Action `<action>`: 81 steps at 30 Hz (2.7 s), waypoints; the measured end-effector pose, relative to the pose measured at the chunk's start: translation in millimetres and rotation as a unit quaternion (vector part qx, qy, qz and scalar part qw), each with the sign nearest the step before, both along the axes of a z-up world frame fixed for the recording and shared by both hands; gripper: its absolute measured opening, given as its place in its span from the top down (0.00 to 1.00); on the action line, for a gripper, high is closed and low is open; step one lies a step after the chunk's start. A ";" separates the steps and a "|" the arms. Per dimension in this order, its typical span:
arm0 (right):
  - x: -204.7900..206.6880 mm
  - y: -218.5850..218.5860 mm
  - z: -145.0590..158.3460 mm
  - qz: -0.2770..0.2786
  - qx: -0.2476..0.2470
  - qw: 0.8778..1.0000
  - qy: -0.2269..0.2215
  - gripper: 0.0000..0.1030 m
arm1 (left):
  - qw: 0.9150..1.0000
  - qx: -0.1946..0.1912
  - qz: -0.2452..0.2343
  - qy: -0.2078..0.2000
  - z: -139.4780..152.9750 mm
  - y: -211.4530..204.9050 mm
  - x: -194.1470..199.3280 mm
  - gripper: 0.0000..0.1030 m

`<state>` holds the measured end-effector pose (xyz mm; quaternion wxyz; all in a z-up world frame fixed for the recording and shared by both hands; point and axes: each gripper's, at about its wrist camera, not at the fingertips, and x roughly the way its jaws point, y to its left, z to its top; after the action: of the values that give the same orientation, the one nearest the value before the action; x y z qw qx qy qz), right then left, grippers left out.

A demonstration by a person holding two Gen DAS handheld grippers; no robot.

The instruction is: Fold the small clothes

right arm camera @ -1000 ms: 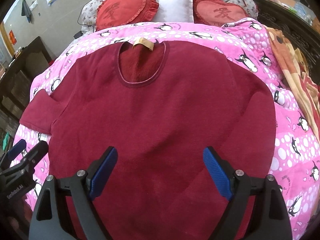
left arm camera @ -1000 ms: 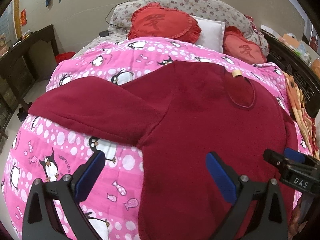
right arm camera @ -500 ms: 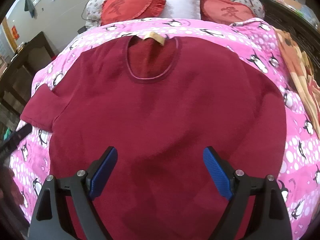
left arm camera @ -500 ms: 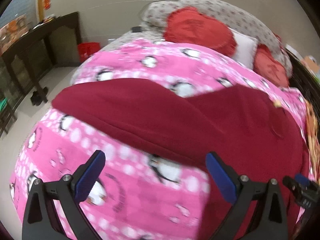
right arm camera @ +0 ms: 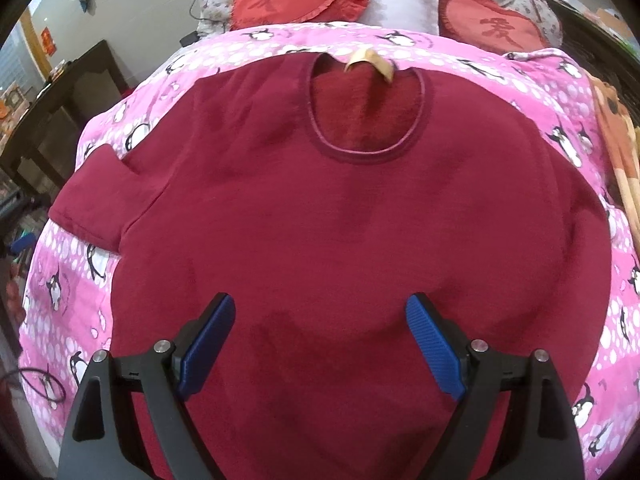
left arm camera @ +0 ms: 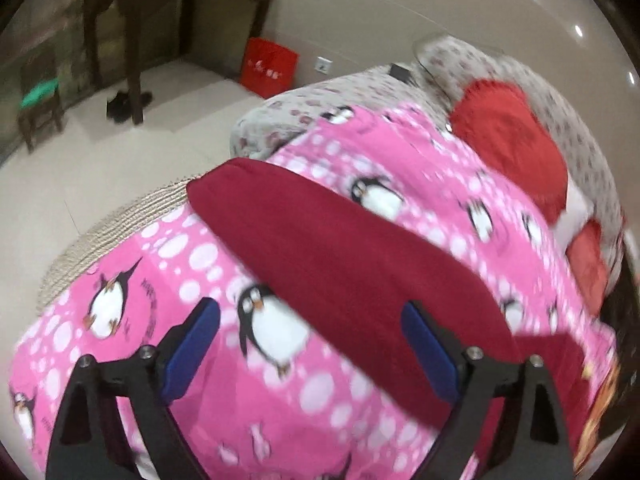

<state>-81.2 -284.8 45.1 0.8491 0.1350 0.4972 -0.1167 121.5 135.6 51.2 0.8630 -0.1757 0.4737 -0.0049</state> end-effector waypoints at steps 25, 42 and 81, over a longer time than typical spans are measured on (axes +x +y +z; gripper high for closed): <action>-20.3 -57.1 27.3 -0.064 0.037 0.997 -0.034 0.32 | 0.952 -0.043 -0.256 -0.163 104.4 -176.7 -82.0 0.93; -76.7 -132.4 39.4 -0.130 0.040 0.990 -0.047 0.32 | 0.887 -0.010 -0.451 -0.099 30.7 -320.1 -196.9 0.27; -43.6 -123.8 61.2 -0.049 -0.034 0.989 -0.135 1.00 | 0.961 0.033 -0.269 -0.063 20.4 -189.3 -122.4 0.12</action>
<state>-124.8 -408.6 106.3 0.9057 0.1445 0.3667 -0.1558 -0.9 -53.6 71.6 0.8631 -0.0127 0.4484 -0.2320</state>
